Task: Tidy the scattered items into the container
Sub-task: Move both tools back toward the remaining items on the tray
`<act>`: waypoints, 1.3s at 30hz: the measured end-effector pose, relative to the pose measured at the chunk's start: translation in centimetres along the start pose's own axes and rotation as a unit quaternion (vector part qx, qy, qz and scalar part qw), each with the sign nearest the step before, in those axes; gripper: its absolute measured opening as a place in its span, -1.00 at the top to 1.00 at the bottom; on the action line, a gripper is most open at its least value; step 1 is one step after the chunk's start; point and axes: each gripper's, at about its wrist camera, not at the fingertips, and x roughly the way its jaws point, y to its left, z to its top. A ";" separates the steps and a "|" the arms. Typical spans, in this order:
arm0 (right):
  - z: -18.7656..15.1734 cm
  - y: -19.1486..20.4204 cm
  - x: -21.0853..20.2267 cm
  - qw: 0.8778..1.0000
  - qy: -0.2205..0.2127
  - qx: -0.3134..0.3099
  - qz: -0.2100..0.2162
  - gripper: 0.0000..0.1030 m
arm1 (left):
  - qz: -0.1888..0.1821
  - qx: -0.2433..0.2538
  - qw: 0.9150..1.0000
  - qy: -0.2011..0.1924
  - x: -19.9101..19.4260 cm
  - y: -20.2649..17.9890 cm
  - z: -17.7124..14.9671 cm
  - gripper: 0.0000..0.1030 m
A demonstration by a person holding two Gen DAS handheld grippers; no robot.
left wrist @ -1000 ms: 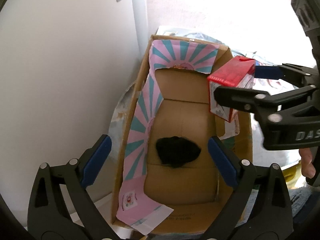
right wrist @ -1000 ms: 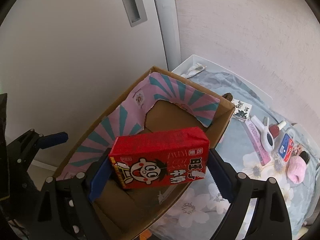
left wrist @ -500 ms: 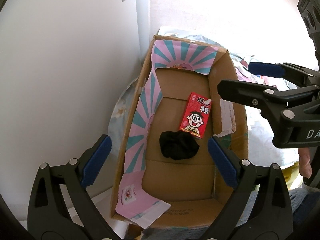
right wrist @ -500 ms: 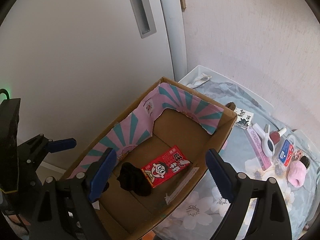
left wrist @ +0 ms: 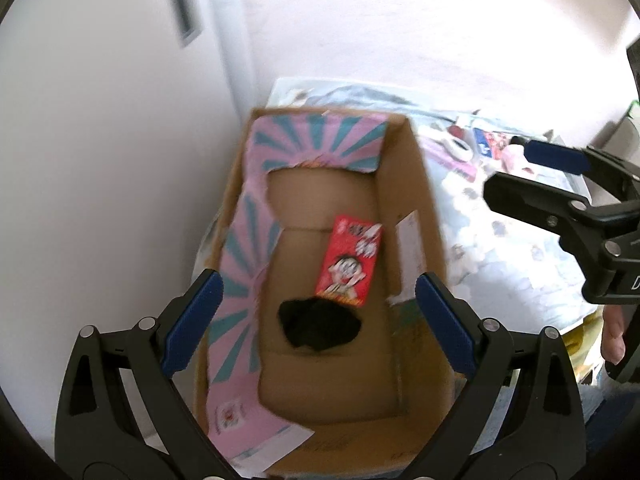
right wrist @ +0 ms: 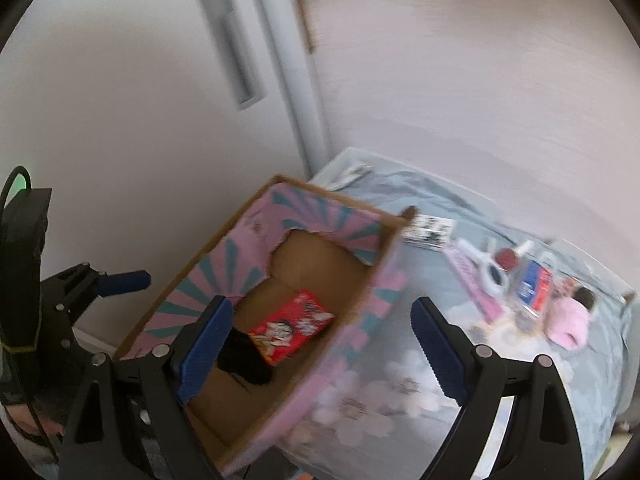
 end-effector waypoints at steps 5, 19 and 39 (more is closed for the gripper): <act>-1.1 -4.7 -2.8 0.998 -0.023 0.054 -0.033 -0.73 | -0.011 0.042 0.999 -0.019 -0.3 -3.3 2.7 -0.88; -4.0 -15.7 -7.7 0.980 -0.038 0.135 -0.142 -0.73 | -0.077 0.088 0.993 -0.031 2.1 -13.6 11.3 -0.88; -6.9 -27.2 2.8 0.967 0.039 0.195 -0.159 -0.73 | -0.091 0.097 0.990 0.046 19.1 -24.2 16.9 -0.88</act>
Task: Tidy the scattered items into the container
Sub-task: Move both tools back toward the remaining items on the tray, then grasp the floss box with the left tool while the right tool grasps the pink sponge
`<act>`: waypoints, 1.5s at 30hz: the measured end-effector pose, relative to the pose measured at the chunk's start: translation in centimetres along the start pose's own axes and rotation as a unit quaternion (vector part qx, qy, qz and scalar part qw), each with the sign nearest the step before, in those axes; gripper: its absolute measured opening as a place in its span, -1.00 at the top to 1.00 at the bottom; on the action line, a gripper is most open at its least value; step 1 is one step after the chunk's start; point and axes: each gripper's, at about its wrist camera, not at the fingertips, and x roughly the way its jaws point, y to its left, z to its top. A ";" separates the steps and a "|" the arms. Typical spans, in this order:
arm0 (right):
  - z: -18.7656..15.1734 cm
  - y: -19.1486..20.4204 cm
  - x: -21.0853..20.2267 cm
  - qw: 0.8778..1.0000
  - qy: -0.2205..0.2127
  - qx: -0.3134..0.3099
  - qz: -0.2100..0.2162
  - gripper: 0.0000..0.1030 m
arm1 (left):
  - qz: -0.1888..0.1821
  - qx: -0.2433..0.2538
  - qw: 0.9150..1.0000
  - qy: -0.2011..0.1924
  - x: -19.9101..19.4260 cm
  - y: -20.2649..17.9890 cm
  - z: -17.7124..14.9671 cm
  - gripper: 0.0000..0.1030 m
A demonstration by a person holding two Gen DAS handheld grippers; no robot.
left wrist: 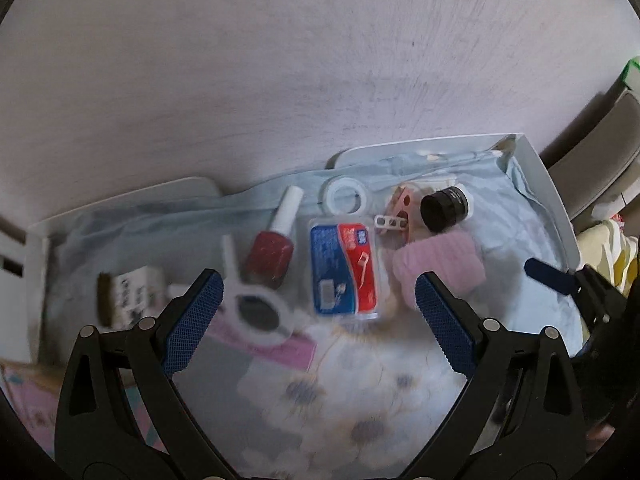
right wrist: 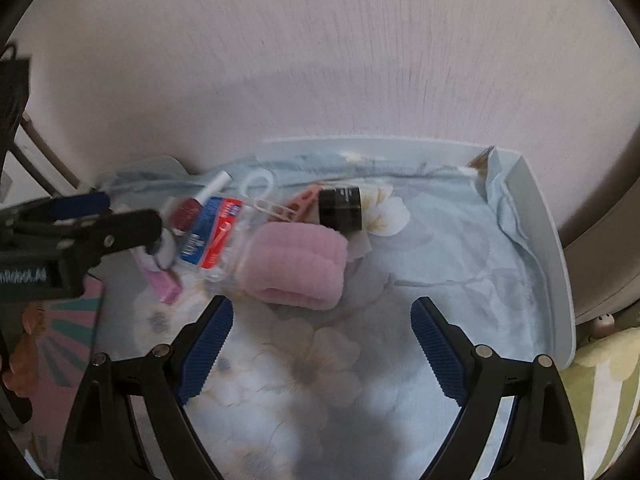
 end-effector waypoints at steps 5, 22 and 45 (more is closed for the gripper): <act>-0.3 -0.3 1.8 1.000 0.004 0.009 0.009 -0.73 | -0.004 0.000 1.000 0.020 2.6 -0.9 0.6 -0.88; 0.1 -2.0 3.4 1.000 -0.020 0.006 0.006 -0.72 | -0.004 -0.006 1.000 0.028 5.2 -0.7 1.3 -0.60; 0.1 -3.6 2.6 0.999 -0.030 0.001 0.045 0.66 | 0.014 0.025 0.999 0.030 7.0 -1.1 -1.8 0.01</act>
